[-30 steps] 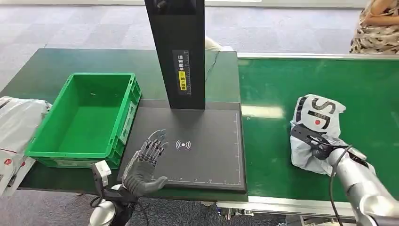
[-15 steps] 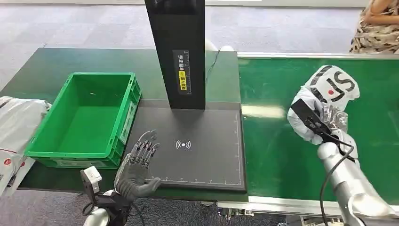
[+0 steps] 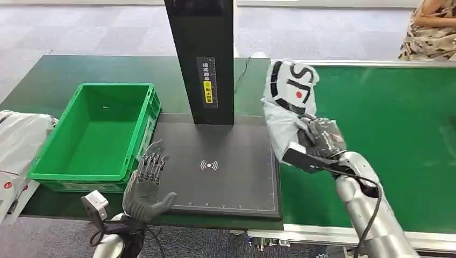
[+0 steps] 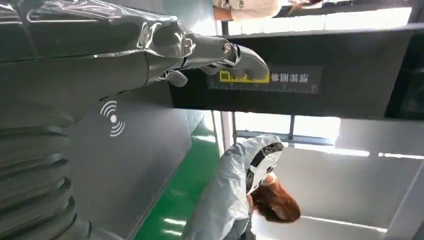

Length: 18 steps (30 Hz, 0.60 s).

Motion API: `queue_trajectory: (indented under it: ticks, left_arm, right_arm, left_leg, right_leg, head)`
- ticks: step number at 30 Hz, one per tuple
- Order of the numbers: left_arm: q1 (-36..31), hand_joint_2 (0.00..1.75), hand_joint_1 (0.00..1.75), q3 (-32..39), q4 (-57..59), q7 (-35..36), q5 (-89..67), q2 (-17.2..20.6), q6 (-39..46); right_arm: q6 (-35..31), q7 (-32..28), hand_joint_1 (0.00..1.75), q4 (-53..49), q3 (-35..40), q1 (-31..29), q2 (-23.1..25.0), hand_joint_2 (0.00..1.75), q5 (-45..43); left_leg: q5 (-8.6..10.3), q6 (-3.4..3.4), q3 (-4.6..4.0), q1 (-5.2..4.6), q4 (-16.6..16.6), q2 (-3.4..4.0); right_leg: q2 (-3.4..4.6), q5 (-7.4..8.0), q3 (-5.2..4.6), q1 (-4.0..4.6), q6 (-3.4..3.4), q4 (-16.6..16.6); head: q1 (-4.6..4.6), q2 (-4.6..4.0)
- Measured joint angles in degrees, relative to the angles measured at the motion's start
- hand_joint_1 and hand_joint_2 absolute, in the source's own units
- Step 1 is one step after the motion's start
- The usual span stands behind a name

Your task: Moved the parcel from conveyor to table for the left to box.

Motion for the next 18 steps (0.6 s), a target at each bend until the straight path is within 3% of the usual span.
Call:
queue_trajectory:
  ticks: [11, 18]
  left_arm:
    - [-0.8, 1.75, 0.00, 2.0, 0.5, 0.5, 4.4, -0.7, 0.0]
    - [-1.1, 1.75, 0.00, 2.1, 0.8, 0.9, 5.4, -0.8, -0.1]
  right_arm:
    - [11.0, -6.7, 1.75, -5.3, 18.6, -3.7, -0.5, 1.75, -2.8]
    - [20.4, -6.5, 1.75, -3.3, 29.4, -8.0, -0.5, 1.75, -9.8]
  left_leg:
    - [0.01, 0.00, 0.00, -0.02, 0.0, 0.04]
    - [0.01, 0.00, -0.02, 0.00, 0.0, 0.01]
  right_leg:
    - [0.04, 0.01, 0.00, -0.01, 0.00, 0.0]
    - [0.01, 0.00, -0.01, -0.01, 0.00, 0.0]
  head:
    - [0.00, 0.00]
    - [0.00, 0.00]
